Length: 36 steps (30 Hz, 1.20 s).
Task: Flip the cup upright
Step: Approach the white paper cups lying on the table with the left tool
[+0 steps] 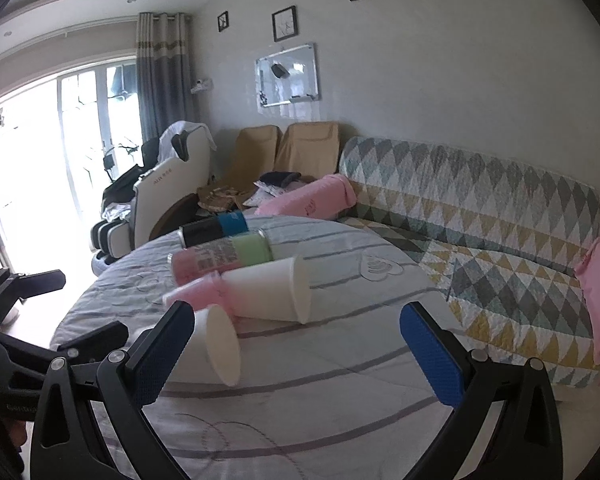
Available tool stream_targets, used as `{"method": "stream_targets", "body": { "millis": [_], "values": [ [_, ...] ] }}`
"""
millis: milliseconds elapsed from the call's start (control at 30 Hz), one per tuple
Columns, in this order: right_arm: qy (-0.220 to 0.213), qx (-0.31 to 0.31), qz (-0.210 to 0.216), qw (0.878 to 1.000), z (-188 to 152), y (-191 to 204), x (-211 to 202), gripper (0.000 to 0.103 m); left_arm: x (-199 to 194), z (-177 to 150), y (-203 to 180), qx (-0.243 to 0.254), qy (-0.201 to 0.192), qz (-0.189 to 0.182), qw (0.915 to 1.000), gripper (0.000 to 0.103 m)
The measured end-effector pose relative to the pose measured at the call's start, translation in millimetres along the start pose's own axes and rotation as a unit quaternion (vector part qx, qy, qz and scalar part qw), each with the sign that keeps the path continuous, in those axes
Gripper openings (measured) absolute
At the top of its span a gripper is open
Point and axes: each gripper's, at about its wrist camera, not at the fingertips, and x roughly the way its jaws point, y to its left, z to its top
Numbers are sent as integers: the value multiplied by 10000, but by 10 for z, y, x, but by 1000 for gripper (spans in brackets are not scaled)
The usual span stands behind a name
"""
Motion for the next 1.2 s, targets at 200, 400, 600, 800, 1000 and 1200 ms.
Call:
{"method": "stream_targets", "body": {
  "millis": [200,400,600,800,1000,1200],
  "values": [
    [125,109,-82,9998,0,-169,73,103,83,48,-149,143,53,-12,9999,103],
    [147,132,-18,9998,25,-206,127,103,70,64,-144,-49,-20,116,9999,103],
    [31,26,177,9998,47,-152,100,103,23,53,-103,-407,-129,245,9988,103],
    [-123,27,280,9995,86,-147,29,103,-101,11,-36,-847,-383,449,9947,103],
    [-657,-123,227,9975,141,-92,-171,103,-319,-23,49,-1252,-1006,744,9842,103],
    [-891,-288,210,9954,166,10,-261,103,-390,-36,148,-1467,-1204,511,9805,103]
  ]
}}
